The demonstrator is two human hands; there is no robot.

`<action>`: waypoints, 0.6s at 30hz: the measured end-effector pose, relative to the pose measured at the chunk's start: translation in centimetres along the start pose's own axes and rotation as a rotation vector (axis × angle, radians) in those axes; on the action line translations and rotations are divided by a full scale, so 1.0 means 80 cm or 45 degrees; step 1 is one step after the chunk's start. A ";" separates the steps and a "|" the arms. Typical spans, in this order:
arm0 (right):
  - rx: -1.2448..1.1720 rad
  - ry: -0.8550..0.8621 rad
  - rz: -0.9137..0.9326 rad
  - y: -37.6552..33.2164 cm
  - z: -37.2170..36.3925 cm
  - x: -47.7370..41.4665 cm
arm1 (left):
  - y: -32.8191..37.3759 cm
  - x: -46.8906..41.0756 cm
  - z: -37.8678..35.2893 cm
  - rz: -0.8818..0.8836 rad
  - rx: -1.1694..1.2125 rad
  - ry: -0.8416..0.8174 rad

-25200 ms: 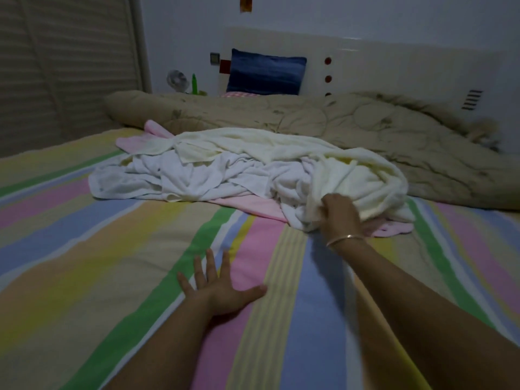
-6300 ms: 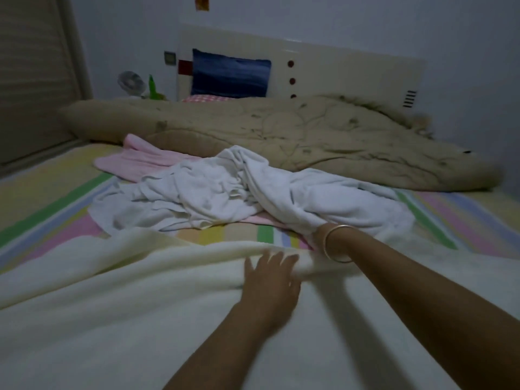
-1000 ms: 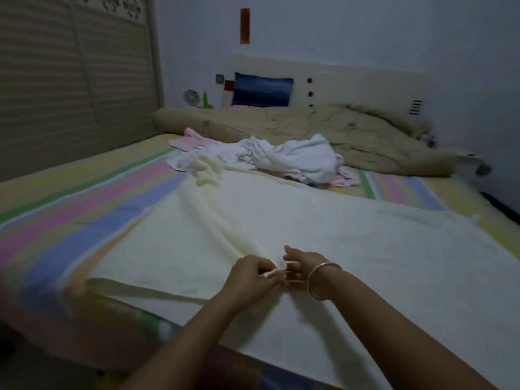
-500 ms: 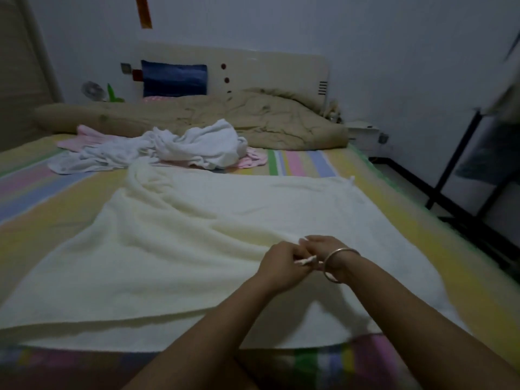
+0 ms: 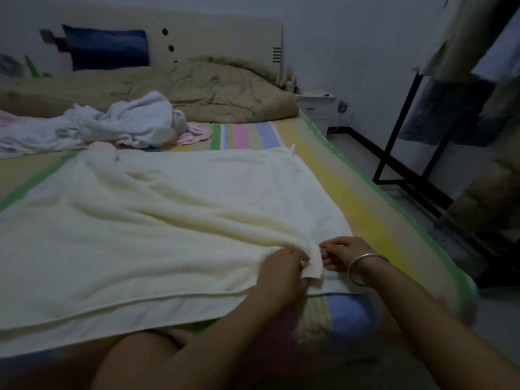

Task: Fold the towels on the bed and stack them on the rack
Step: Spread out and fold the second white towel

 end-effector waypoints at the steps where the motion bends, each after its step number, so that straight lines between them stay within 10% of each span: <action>1: -0.032 0.041 0.017 0.004 0.001 0.002 | 0.001 0.006 0.003 -0.039 -0.031 0.032; 7: 0.686 0.654 0.163 0.040 0.053 0.024 | 0.001 0.024 0.013 -0.119 -0.264 0.178; 18: 0.716 0.672 0.095 0.066 0.081 0.038 | 0.027 0.021 0.026 -0.146 -0.164 0.127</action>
Point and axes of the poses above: each hand's wrist, its own x-axis away from the middle knuckle, its own z-axis out of the back of the hand, y = z × x, the point moved 5 cm from there along -x, towards the middle knuckle, and after that the axes turned 2 degrees about -z, right-handed, at the moved point
